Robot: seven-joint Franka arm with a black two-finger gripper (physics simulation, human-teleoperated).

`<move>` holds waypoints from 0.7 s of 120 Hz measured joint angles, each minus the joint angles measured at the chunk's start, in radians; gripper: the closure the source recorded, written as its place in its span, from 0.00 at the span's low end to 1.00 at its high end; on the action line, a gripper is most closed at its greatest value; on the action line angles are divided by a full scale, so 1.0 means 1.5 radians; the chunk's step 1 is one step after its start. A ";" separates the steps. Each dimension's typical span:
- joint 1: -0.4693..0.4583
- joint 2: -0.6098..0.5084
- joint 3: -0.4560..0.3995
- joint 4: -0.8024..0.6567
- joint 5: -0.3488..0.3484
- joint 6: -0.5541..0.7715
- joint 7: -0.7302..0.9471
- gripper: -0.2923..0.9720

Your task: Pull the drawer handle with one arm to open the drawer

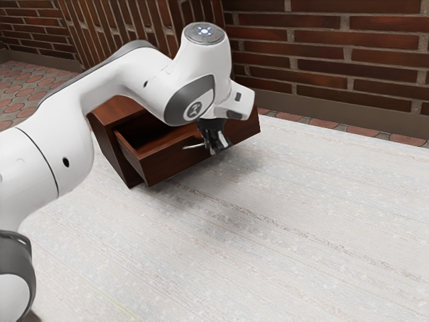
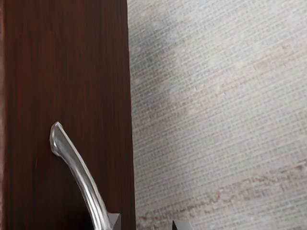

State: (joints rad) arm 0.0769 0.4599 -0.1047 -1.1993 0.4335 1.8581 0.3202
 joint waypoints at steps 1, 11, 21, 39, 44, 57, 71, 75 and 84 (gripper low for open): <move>0.001 0.000 0.000 0.000 0.000 0.000 0.000 0.88; 0.005 0.003 -0.003 0.001 0.000 0.001 -0.003 0.87; 0.009 0.015 -0.004 0.016 -0.003 -0.001 -0.004 0.78; 0.017 0.015 -0.006 0.023 -0.005 -0.013 -0.003 0.68; 0.016 0.006 -0.006 0.023 -0.006 -0.016 -0.003 0.67; 0.015 -0.006 -0.005 0.022 -0.006 -0.023 -0.002 0.63; 0.003 -0.132 -0.008 -0.038 -0.014 -0.037 -0.002 0.57; 0.003 -0.199 -0.013 -0.088 -0.030 -0.043 0.003 0.52; 0.037 -0.281 -0.055 -0.139 -0.094 -0.075 0.038 0.43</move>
State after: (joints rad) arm 0.1329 0.0390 -0.1869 -1.4076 0.2920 1.7453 0.3779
